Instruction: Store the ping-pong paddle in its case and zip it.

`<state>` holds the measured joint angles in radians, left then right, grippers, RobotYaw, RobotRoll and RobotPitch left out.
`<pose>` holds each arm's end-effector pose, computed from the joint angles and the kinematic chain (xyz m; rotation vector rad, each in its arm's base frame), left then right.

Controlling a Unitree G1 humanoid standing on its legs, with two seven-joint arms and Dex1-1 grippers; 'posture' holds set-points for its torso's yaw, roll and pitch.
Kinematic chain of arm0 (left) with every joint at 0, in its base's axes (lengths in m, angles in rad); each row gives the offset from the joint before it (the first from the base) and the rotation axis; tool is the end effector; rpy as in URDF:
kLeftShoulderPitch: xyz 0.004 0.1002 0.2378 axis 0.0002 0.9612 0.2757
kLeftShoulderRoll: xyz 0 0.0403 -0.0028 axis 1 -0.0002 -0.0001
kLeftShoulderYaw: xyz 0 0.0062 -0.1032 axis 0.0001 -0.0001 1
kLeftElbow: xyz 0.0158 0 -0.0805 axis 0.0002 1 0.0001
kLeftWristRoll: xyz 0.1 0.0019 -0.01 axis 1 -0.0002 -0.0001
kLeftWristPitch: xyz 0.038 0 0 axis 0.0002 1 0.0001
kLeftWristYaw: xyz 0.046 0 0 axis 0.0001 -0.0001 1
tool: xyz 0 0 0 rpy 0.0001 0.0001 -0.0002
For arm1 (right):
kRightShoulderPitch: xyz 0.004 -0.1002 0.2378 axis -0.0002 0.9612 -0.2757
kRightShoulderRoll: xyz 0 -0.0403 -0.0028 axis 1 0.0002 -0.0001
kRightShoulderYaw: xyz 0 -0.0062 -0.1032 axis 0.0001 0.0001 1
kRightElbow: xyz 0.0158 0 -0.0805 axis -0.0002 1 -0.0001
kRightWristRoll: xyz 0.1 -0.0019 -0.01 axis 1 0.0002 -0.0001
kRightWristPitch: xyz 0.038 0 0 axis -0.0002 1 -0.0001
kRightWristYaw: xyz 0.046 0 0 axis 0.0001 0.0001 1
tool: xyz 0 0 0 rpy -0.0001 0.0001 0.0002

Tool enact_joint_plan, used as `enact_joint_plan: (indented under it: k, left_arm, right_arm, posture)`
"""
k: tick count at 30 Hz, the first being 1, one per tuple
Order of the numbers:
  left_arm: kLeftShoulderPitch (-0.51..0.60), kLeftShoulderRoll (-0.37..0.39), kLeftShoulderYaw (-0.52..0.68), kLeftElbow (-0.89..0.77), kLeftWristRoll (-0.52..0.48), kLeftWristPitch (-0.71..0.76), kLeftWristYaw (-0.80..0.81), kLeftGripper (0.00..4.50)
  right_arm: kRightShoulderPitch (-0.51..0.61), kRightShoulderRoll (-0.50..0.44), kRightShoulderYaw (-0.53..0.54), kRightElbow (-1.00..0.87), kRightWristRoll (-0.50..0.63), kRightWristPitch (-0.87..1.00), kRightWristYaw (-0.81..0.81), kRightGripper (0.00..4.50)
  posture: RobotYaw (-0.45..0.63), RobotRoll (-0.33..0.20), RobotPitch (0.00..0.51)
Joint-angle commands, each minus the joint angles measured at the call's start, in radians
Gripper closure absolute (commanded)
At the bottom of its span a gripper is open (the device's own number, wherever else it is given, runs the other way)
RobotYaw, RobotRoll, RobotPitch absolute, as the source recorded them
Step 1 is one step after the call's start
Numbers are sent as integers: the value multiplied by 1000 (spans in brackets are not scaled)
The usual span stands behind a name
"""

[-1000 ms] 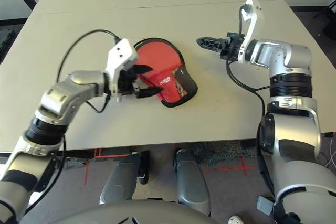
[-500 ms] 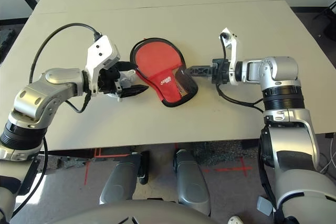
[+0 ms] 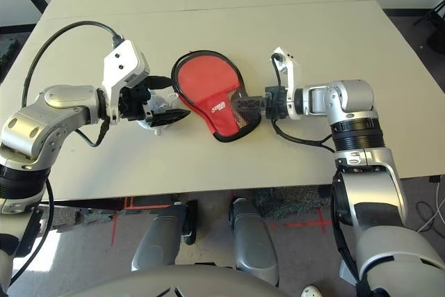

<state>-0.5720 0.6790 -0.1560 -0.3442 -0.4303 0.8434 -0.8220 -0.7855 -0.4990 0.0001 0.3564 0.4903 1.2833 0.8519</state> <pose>0.2564 0.1816 0.2073 0.3772 0.2242 -1.0554 0.3097 -0.2135 0.1587 0.3475 0.7986 0.8530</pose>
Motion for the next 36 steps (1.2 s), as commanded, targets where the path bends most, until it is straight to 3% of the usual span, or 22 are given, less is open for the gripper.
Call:
enact_joint_plan:
  k: [1, 11, 23, 36]
  left_arm:
    - [5, 10, 11, -21, -7, 10, -2, 0]
    - [-2, -3, -4, 5, 6, -13, -2, 0]
    - [-1, -17, -19, 26, 21, -44, -3, 0]
    - [2, -21, -24, 34, 21, -54, -3, 0]
  right_arm:
    - [37, 22, 19, 6, 11, 64, -28, 644]
    - [60, -36, 0, -15, 18, 131, -54, 4402]
    - [179, -149, -71, -201, 114, 261, -70, 4462]
    - [431, -271, -151, -433, 303, 331, -130, 4462]
  posture:
    - [135, 0, 197]
    - [119, 0, 190]
    - [98, 0, 186]
    - [75, 0, 200]
